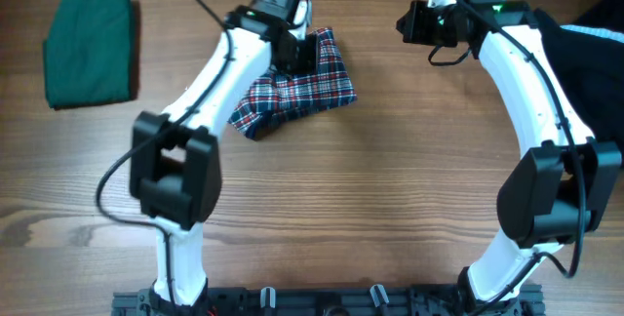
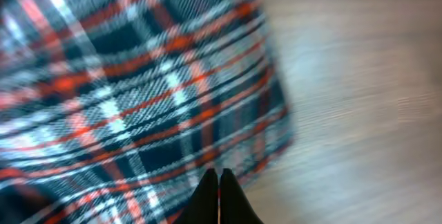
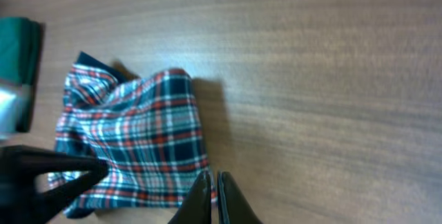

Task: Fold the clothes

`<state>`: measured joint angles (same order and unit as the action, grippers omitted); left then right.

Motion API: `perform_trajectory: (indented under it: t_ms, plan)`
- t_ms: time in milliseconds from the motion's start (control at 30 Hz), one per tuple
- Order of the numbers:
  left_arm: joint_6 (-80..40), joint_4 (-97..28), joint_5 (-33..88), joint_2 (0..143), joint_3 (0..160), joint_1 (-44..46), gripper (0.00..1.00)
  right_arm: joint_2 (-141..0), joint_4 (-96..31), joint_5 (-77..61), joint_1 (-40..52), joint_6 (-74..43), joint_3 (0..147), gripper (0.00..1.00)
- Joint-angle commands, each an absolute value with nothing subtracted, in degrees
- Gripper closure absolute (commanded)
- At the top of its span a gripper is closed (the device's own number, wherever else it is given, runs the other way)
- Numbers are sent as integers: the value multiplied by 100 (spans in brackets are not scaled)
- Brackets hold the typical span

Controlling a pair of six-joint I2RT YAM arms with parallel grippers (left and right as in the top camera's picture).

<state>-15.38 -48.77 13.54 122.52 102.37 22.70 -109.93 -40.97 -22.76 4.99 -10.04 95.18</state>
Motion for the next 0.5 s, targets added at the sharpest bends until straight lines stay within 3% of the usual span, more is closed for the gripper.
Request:
perform_trajectory:
  t_ms: [0, 467]
  plan:
    - [-1507, -4974, 1059, 12527, 10202, 2320, 96, -11024, -4075, -2137, 521, -1052, 9566, 95]
    - [-1529, -4910, 1214, 11507, 10202, 2239, 96, -12217, -3922, -3509, 773, -1391, 9513, 96]
